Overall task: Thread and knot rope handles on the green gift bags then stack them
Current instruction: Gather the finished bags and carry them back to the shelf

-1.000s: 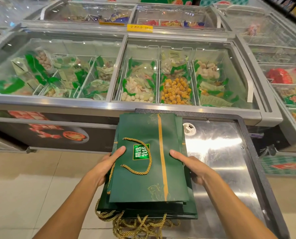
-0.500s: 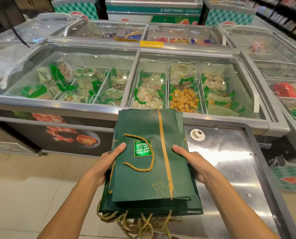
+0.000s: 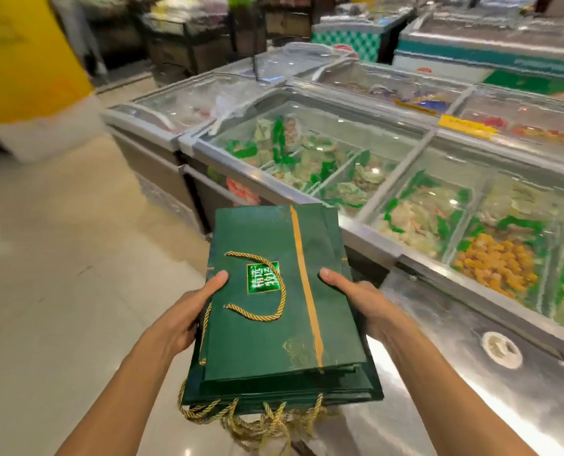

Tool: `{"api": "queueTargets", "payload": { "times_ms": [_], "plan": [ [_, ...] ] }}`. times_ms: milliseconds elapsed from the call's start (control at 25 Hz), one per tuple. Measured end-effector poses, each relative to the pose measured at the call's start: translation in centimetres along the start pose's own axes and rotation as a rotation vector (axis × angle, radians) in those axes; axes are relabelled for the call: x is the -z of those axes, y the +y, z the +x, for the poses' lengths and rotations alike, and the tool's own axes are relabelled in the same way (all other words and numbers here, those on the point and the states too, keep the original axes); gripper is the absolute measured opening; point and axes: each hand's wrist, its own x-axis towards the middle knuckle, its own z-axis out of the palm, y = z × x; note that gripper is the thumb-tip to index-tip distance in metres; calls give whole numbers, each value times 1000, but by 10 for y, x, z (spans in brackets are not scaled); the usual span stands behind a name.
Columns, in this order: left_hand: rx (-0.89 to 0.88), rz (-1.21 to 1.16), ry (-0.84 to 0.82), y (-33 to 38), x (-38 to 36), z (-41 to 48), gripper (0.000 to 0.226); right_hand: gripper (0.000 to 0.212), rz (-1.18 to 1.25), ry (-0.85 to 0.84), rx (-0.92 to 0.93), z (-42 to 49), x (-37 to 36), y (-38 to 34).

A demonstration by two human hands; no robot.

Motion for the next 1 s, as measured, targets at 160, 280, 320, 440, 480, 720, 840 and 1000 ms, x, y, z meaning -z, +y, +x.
{"api": "queueTargets", "payload": {
  "times_ms": [160, 280, 320, 440, 480, 720, 840, 1000],
  "plan": [
    [-41, -136, 178, -9, 81, -36, 63, 53, -154, -181, -15, 34, -88, -18],
    [-75, -240, 317, -17, 148, -68, 65, 54, -218, -331, -11, 54, -173, -24],
    [-92, -269, 356, -20, 169, -79, 68, 54, -246, -377, -24, 59, -202, -26],
    [-141, -364, 480, -31, 232, -113, 83, 49, -343, -514, -87, 67, -291, -28],
    [-161, -401, 520, -36, 255, -125, 79, 50, -376, -566, -103, 70, -323, -26],
    [-228, -589, 726, -74, 362, -191, 61, 69, -531, -813, -100, 71, -487, -5],
    [-244, -687, 791, -93, 396, -216, 63, 73, -609, -917, -110, 73, -557, 8],
    [-280, -806, 941, -116, 435, -243, 65, 77, -732, -1094, -141, 77, -657, 29]
  ]
}}
